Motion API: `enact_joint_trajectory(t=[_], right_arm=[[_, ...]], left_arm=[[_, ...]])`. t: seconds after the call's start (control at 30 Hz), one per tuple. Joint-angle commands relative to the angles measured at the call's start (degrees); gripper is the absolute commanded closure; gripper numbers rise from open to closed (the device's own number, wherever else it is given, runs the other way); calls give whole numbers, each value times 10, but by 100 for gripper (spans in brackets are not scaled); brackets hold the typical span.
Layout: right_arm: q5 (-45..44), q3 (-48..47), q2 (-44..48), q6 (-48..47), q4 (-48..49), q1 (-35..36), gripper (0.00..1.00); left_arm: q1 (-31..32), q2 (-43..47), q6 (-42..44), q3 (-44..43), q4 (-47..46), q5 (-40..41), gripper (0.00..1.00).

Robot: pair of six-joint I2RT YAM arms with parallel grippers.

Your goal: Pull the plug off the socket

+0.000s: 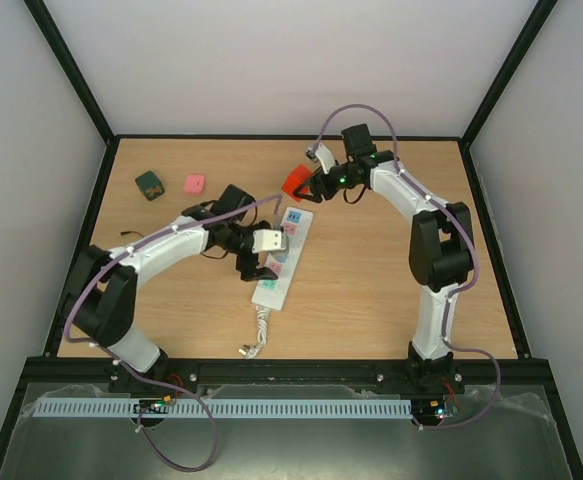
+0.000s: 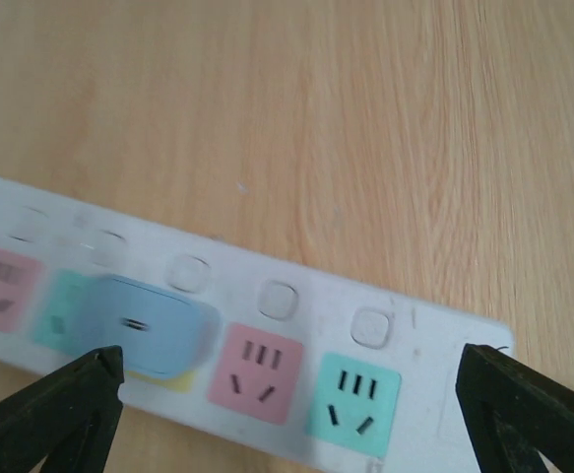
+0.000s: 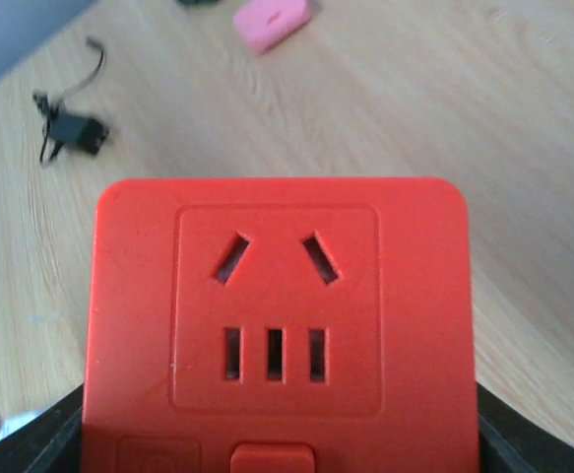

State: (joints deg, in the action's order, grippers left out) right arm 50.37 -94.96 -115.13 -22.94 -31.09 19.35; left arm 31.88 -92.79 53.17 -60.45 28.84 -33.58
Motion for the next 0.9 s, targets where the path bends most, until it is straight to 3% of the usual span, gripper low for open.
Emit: enact_joint_trajectory(t=[0.0, 0.27, 0.4, 0.6, 0.87], right_arm=[[48, 23, 46, 146, 118, -13, 78], [64, 112, 104, 359, 291, -19, 77], [77, 159, 128, 466, 381, -19, 77], [101, 234, 152, 612, 516, -13, 77], [117, 251, 156, 628, 510, 28, 77]], left_arm=[[-18, 55, -89, -39, -9, -37, 3], [-98, 129, -267, -57, -114, -20, 0], [-108, 137, -326, -69, -152, 59, 0], [-99, 136, -284, -77, -159, 96, 0], [-51, 117, -221, -80, -153, 150, 0]])
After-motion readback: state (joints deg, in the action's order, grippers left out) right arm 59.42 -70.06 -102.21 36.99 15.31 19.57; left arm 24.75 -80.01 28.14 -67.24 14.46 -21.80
